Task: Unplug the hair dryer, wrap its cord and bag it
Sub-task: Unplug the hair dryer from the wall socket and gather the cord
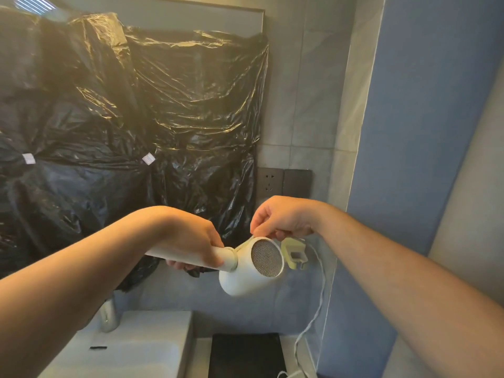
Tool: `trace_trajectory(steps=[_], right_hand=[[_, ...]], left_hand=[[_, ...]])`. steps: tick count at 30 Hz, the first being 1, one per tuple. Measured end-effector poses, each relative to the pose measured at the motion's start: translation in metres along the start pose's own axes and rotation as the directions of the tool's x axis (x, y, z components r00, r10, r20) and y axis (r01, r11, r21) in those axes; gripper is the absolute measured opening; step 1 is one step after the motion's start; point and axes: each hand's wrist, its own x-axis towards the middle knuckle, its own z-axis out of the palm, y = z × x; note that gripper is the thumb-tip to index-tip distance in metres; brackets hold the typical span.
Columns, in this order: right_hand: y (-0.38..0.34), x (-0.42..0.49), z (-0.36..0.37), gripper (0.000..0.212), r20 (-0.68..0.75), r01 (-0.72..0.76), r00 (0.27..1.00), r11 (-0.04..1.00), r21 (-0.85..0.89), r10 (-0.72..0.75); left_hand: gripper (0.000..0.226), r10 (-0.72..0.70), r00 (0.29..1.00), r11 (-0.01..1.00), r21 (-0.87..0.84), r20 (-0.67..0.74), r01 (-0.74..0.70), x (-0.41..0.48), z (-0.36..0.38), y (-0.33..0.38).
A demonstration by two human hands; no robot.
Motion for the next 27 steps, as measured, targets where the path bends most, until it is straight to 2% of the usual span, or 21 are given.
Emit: trace_trajectory(steps=[4,6,9,13,16,18,22,27], right_hand=[[-0.017,0.001,0.012,0.008,-0.194,-0.009,0.981,0.990,-0.142,-0.019],[-0.025,0.000,0.018,0.015,-0.287,-0.004,0.957,0.993,-0.116,-0.030],[-0.035,-0.002,0.027,0.017,-0.425,0.030,0.905,1.000,0.000,-0.027],[-0.037,-0.007,0.045,0.015,-0.559,0.181,0.829,0.959,0.219,-0.029],[-0.027,-0.011,0.056,0.019,-0.635,0.268,0.770,0.935,0.234,-0.062],[-0.016,-0.011,0.061,0.020,-0.660,0.310,0.748,0.916,0.255,-0.070],[-0.004,-0.011,0.071,0.019,-0.614,0.331,0.789,0.848,0.414,-0.007],[0.002,-0.011,0.074,0.019,-0.540,0.370,0.842,0.716,0.592,0.012]], left_hand=[[0.021,-0.109,0.980,0.991,0.064,-0.166,0.121,0.017,0.006,0.003],[0.020,-0.140,0.951,0.981,0.093,-0.274,0.171,0.024,0.006,0.002],[0.027,-0.113,0.896,0.974,0.131,-0.430,0.186,0.034,0.008,-0.004],[0.024,-0.132,0.838,0.991,-0.046,-0.529,0.127,0.041,0.009,-0.008],[0.021,-0.130,0.831,0.953,-0.301,-0.541,-0.046,0.039,0.004,-0.014],[0.019,-0.121,0.828,0.898,-0.416,-0.548,-0.144,0.034,0.002,-0.017],[0.023,-0.124,0.807,0.805,-0.534,-0.578,-0.259,0.031,0.008,-0.010],[0.027,-0.125,0.865,0.616,-0.722,-0.485,-0.316,0.030,0.012,0.000]])
